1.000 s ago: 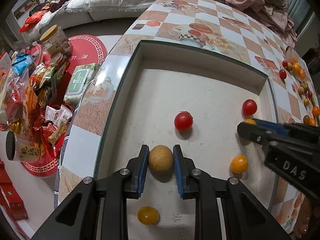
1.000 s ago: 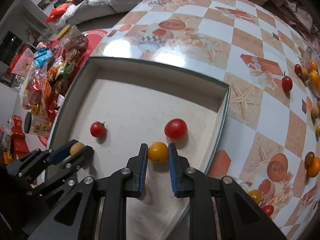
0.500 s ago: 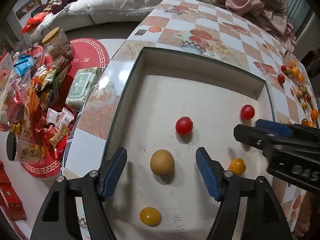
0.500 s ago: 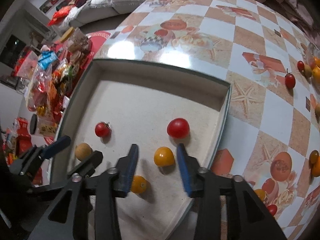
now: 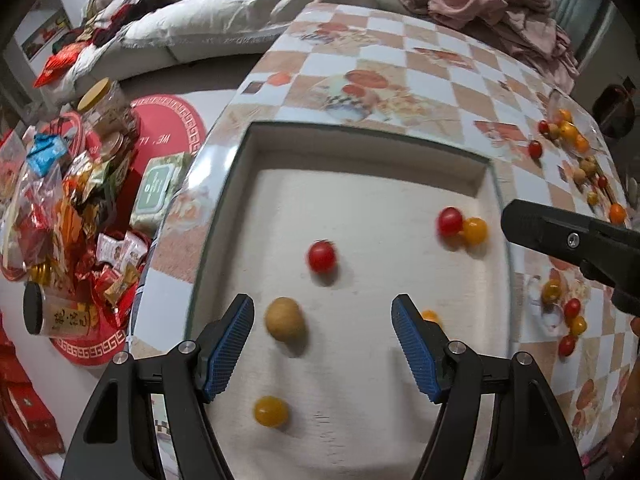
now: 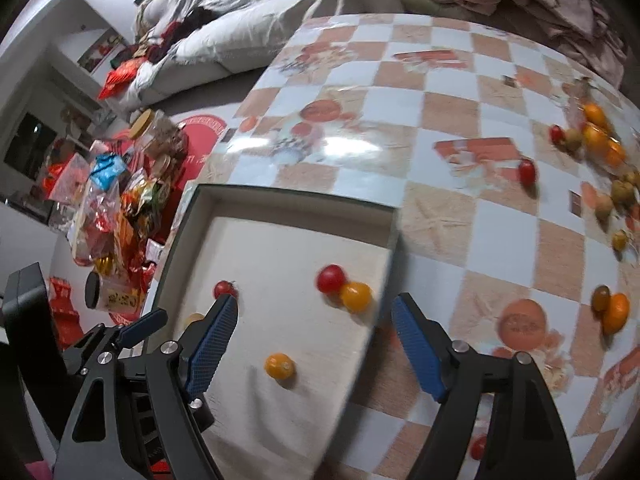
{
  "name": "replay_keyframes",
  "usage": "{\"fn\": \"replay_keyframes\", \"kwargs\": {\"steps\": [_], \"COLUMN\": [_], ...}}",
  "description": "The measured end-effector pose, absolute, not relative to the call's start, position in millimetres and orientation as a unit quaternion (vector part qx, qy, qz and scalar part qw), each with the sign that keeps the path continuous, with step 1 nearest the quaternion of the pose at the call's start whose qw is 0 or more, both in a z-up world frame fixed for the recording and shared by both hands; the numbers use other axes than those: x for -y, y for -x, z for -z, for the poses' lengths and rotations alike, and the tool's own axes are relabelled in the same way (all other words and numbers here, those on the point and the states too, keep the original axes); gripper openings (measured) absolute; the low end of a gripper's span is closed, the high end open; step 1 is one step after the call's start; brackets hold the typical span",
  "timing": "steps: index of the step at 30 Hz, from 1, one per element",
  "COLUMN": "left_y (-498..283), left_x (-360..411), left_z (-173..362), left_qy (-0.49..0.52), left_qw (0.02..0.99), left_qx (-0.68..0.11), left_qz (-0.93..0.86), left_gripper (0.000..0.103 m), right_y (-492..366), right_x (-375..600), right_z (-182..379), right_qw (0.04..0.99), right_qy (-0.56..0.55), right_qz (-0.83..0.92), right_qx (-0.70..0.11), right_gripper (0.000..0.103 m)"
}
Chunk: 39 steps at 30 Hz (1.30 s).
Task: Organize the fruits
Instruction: 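Open both grippers to drop the fruits into the tray, then grasp a yellow cherry tomato with the left gripper while the right grasps another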
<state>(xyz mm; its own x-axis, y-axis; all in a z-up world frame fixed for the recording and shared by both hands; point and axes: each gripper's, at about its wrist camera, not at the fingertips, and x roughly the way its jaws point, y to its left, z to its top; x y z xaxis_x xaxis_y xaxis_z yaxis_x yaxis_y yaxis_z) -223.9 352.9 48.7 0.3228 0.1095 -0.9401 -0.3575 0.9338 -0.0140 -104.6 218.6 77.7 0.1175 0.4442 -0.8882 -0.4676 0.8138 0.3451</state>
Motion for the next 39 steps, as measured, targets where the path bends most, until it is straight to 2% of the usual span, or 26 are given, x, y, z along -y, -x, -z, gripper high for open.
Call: {"fn": "replay_keyframes", "kwargs": {"steps": [18, 33, 35, 37, 39], "left_y": [184.9, 163.9, 161.3, 159.1, 157.0], "left_x": [-236.6, -181.5, -179.0, -177.1, -174.9], "left_z": [-69.2, -36.7, -30.5, -27.0, -23.3], "left_qy": [0.043, 0.01, 0.009, 0.011, 0.012], "left_qw": [0.827, 0.807, 0.802, 0.8, 0.8], "left_qx": [-0.559, -0.591, -0.597, -0.6, -0.6], "left_qz": [-0.033, 0.002, 0.003, 0.003, 0.002], "left_gripper": [0.073, 0.073, 0.073, 0.073, 0.073], "right_y": [106.7, 125.3, 126.0, 128.2, 130.6], "right_x": [-62.7, -17.2, -16.6, -17.6, -20.2], "right_z": [-62.5, -35.5, -31.7, -27.3, -22.7], "right_qw": [0.766, 0.752, 0.749, 0.745, 0.739], "right_qy": [-0.008, 0.034, 0.036, 0.044, 0.054], "right_qz": [-0.189, -0.189, -0.194, -0.205, -0.22], "right_qx": [-0.615, -0.631, -0.632, -0.633, -0.634], "right_gripper": [0.082, 0.082, 0.079, 0.07, 0.066]}}
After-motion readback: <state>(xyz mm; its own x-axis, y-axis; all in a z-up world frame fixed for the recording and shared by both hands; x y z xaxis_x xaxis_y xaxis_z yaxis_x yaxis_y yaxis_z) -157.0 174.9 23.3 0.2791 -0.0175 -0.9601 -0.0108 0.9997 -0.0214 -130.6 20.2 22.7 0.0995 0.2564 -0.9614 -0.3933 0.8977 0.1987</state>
